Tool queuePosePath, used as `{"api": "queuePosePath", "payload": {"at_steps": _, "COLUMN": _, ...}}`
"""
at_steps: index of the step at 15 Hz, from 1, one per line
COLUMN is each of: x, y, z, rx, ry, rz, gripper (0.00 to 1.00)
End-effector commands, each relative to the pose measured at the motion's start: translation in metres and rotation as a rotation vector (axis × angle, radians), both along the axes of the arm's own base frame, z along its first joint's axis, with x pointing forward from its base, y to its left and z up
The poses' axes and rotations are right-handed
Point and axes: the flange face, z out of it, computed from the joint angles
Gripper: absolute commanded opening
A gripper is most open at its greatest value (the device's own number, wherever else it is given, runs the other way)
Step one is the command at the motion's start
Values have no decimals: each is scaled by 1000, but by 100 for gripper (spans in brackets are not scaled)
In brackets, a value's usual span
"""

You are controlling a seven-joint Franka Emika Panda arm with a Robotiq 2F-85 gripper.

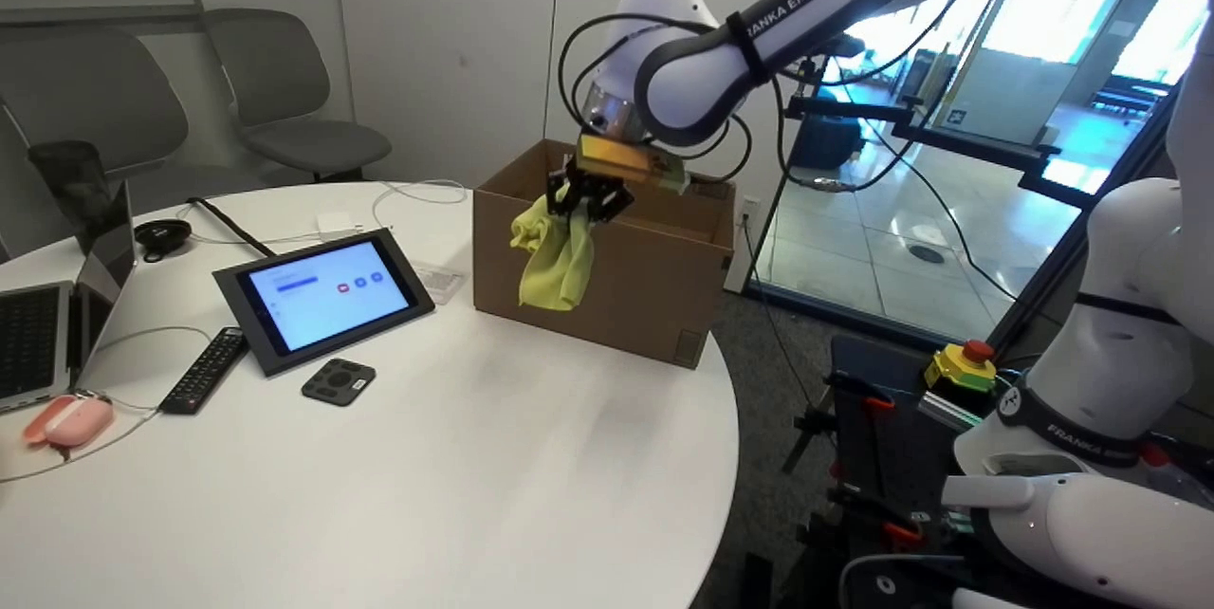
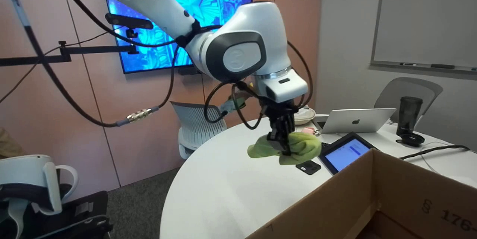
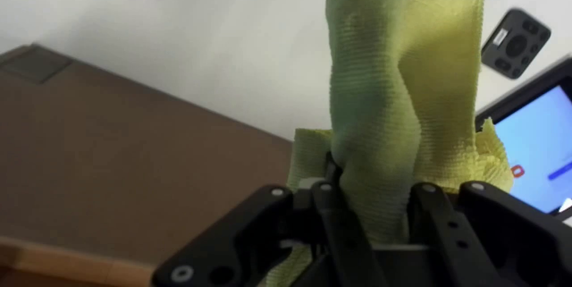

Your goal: Put the marker on the towel, fold the towel, and then put the folded towel in the box

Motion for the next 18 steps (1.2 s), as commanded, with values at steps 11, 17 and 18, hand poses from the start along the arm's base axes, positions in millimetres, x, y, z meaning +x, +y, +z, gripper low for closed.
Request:
{"api": "queuePosePath", "payload": {"at_steps": 11, "x": 12, "y": -265, "z": 53, "rx": -141, "ry": -104, "rz": -414, "gripper": 4}}
{"api": "queuePosePath", "payload": {"at_steps": 17, "x": 51, "y": -250, "z": -39, "rx": -290, "ry": -18, "rz": -385, "gripper": 4}}
{"api": "queuePosePath", "payload": {"at_steps": 18, "x": 55, "y": -244, "z": -59, "rx": -278, "ry": 3, "rz": -359, "gripper": 4}}
